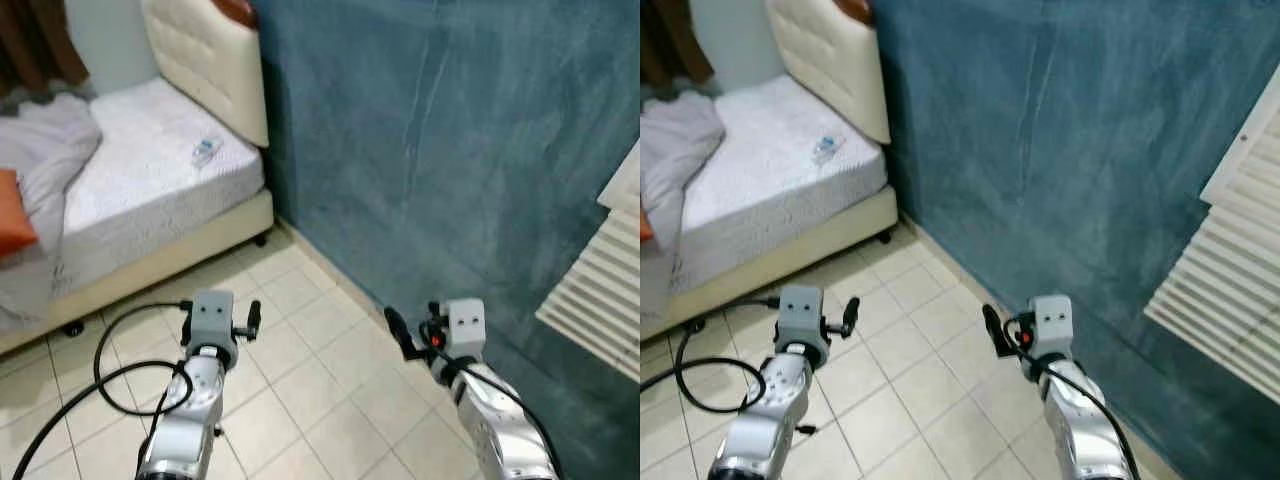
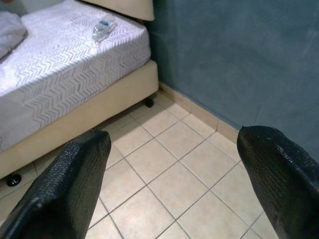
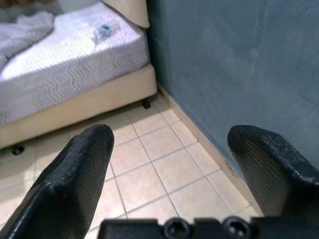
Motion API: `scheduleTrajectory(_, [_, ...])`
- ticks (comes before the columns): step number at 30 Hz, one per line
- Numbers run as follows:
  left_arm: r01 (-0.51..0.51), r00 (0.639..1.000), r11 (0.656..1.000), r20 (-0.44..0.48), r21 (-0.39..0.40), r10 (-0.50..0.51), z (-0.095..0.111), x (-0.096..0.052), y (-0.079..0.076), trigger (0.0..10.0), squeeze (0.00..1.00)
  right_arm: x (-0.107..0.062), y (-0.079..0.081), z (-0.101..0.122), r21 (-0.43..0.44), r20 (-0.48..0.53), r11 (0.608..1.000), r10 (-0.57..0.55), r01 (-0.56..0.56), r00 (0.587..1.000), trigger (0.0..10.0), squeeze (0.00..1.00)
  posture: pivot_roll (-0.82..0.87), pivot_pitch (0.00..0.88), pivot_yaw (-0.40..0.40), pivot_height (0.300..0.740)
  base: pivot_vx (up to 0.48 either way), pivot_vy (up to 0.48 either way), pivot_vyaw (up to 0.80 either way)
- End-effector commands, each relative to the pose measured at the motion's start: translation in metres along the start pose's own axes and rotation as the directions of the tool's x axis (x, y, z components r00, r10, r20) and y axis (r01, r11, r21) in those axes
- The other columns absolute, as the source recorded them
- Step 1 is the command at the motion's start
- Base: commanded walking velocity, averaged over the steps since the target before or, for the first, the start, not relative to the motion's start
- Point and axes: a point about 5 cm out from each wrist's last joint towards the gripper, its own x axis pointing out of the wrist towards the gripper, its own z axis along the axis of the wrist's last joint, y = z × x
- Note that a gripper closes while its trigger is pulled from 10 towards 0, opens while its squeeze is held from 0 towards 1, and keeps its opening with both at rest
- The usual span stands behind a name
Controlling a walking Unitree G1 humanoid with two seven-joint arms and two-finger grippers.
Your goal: Clean up the room
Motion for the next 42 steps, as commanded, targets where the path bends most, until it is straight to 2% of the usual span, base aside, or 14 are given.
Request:
scheduleTrajectory(1, [-0.006, 1.0, 1.0, 0.015, -0.008, 0.006, 0.004, 0.001, 0.002, 10.0, 0.0, 0.0, -0.002, 0.003, 0.001, 0.011, 1.0, -0.004, 0.004, 1.0, 10.0, 0.0, 0.02, 0.049, -0.012, 0.74, 0.48, 0.0, 0.45])
scheduleTrajectory(5, [-0.007, 1.0, 1.0, 0.012, -0.028, 0.008, 0.004, 0.002, 0.002, 10.0, 0.0, 0.001, -0.007, 0.002, -0.013, 0.003, 0.999, -0.043, 0.043, 0.999, 10.0, 0.0, 0.02, 0.05, -0.013, 0.74, 0.48, 0.0, 0.11])
scheduleTrajectory(6, [-0.003, 0.999, 0.999, 0.036, -0.047, 0.005, 0.006, 0.001, 0.003, 10.0, 0.0, 0.0, -0.012, 0.008, 0.0, 0.05, 0.998, -0.069, 0.069, 0.996, 10.0, 0.0, 0.02, 0.052, -0.013, 0.74, 0.48, 0.0, 0.65])
scheduleTrajectory(9, [0.0, 0.999, 0.998, 0.053, -0.06, 0.004, 0.007, 0.001, 0.003, 10.0, 0.0, -0.001, -0.015, 0.013, 0.011, 0.085, 0.996, -0.087, 0.086, 0.993, 10.0, 0.0, 0.02, 0.052, -0.013, 0.74, 0.48, 0.0, 0.65])
scheduleTrajectory(10, [-0.01, 0.996, 0.996, 0.091, -0.085, 0.018, 0.013, 0.001, 0.006, 10.0, 0.0, -0.002, -0.017, 0.021, -0.011, 0.14, 0.995, -0.093, 0.095, 0.986, 10.0, 0.0, 0.02, 0.053, -0.014, 0.74, 0.48, 0.0, 0.62])
scheduleTrajectory(13, [-0.017, 0.989, 0.994, 0.141, -0.109, 0.032, 0.021, 0.001, 0.008, 10.0, 0.0, -0.003, -0.018, 0.027, -0.037, 0.182, 0.995, -0.081, 0.089, 0.98, 10.0, 0.0, 0.02, 0.053, -0.016, 0.74, 0.48, 0.0, 0.59])
scheduleTrajectory(22, [0.022, 0.991, 0.997, 0.136, -0.073, -0.012, 0.023, 0.003, 0.002, 10.0, 0.0, -0.001, -0.013, 0.018, -0.032, 0.128, 0.998, -0.056, 0.06, 0.99, 10.0, 0.0, 0.02, 0.044, -0.013, 0.74, 0.48, 0.0, 0.56])
scheduleTrajectory(38, [0.032, 0.992, 0.998, 0.124, -0.052, -0.025, 0.022, 0.006, 0.003, 10.0, 0.0, 0.003, -0.013, 0.008, -0.041, 0.085, 0.997, -0.065, 0.068, 0.994, 10.0, 0.0, 0.03, 0.028, -0.007, 0.74, 0.48, 0.0, 0.0])
scheduleTrajectory(42, [0.033, 0.992, 0.998, 0.122, -0.044, -0.027, 0.022, 0.007, 0.004, 10.0, 0.0, 0.003, -0.011, 0.006, -0.026, 0.088, 0.998, -0.061, 0.063, 0.994, 10.0, 0.0, 0.03, 0.035, -0.008, 0.74, 0.48, 0.0, 0.59])
